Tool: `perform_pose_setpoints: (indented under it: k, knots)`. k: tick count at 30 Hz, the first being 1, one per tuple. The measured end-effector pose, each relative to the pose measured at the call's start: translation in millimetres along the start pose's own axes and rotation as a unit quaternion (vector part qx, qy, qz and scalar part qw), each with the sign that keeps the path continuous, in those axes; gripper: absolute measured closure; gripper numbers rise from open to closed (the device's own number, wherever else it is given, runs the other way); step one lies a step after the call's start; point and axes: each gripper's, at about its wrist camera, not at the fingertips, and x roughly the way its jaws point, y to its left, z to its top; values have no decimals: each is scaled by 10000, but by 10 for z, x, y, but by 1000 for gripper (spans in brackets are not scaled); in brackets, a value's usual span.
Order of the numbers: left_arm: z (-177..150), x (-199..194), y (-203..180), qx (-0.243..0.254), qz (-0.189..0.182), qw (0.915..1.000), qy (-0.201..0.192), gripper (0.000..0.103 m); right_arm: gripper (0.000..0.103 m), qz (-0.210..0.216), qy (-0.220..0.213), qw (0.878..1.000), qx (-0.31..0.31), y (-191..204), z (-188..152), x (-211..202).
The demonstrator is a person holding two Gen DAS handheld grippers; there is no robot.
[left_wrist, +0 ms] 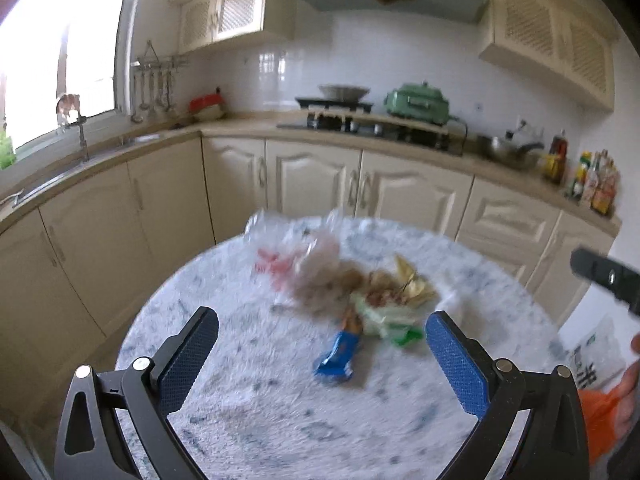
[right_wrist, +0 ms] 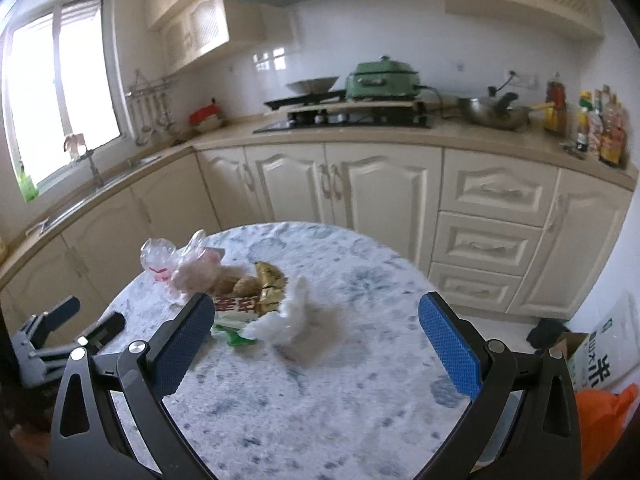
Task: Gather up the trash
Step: 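Move both tools back to the trash pile on the table, then grasp the blue chocolate bar with the left gripper while the right gripper grasps a clear plastic bag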
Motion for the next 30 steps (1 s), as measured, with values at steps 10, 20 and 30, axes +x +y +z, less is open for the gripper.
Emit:
perform_pose_setpoints:
  k: [10,20,30]
  knots:
    - [12,936,-113,453,-122,9934,1045,3,0,-11,692,9976,-5,67,-117,682]
    - [292,1601,-118,686,-408,9835,1624,40,8,-145,1307,9913,25,45,-155,1405]
    - [252,1553,196,-79,-933,9832,1568,88,81,24,1632,9863,-228,45,-375,1557]
